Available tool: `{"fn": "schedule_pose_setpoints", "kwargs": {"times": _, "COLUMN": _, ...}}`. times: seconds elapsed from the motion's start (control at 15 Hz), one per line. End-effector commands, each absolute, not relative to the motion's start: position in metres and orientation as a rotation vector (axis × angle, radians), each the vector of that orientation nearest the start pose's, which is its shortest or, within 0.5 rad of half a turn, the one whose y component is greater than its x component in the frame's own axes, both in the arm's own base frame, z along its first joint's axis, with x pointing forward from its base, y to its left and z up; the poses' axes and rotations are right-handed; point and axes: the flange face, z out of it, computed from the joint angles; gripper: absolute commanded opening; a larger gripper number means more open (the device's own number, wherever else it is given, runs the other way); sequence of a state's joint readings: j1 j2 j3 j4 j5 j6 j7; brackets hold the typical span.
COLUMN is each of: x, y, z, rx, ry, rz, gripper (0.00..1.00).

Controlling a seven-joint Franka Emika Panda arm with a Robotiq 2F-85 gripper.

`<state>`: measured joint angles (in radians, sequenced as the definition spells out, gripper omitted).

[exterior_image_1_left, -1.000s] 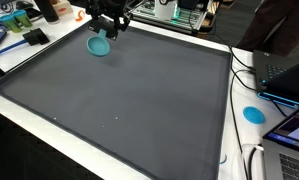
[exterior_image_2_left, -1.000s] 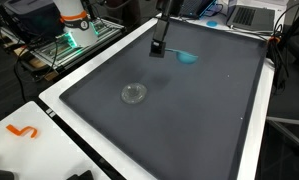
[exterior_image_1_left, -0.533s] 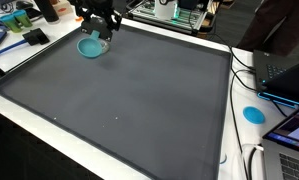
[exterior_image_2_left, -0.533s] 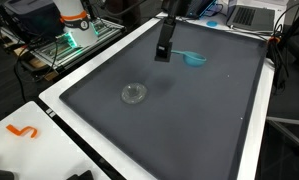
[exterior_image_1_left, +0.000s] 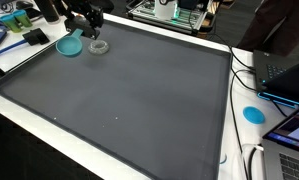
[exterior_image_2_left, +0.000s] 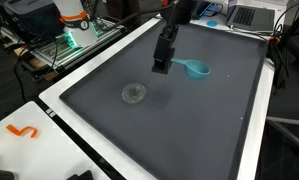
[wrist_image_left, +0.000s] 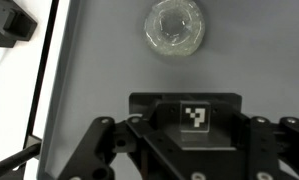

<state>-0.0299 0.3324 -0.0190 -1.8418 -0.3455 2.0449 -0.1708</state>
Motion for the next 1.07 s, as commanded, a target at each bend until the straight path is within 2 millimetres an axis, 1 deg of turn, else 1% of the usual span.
{"fn": "schedule_pose_setpoints", "kwargs": {"times": 0.0, "x": 0.631, "y": -0.079, "z": 0.341, "rx": -3.287, "ry": -0.43, "rz": 0.323, "gripper": 0.28}}
{"fn": "schedule_pose_setpoints", "kwargs": {"times": 0.2, "x": 0.634, "y": -0.11, "z": 0.345, "rx": -3.196, "ry": -0.363, "rz": 0.304, "gripper": 0.28}}
{"fn": "schedule_pose_setpoints", "kwargs": {"times": 0.47, "x": 0.632, "y": -0.157, "z": 0.348, "rx": -3.071, "ry": -0.263, "rz": 0.25, "gripper": 0.28}}
{"fn": "schedule_pose_setpoints", "kwargs": {"times": 0.6, "x": 0.629, "y": -0.179, "z": 0.349, "rx": -3.027, "ry": -0.224, "rz": 0.222, "gripper": 0.28}}
{"fn": "schedule_pose_setpoints", "kwargs": {"times": 0.87, "x": 0.617, "y": -0.214, "z": 0.35, "rx": -2.926, "ry": -0.165, "rz": 0.177, "gripper": 0.28}}
{"fn": "schedule_pose_setpoints", "kwargs": {"times": 1.0, "x": 0.608, "y": -0.231, "z": 0.347, "rx": -2.87, "ry": -0.136, "rz": 0.15, "gripper": 0.28}}
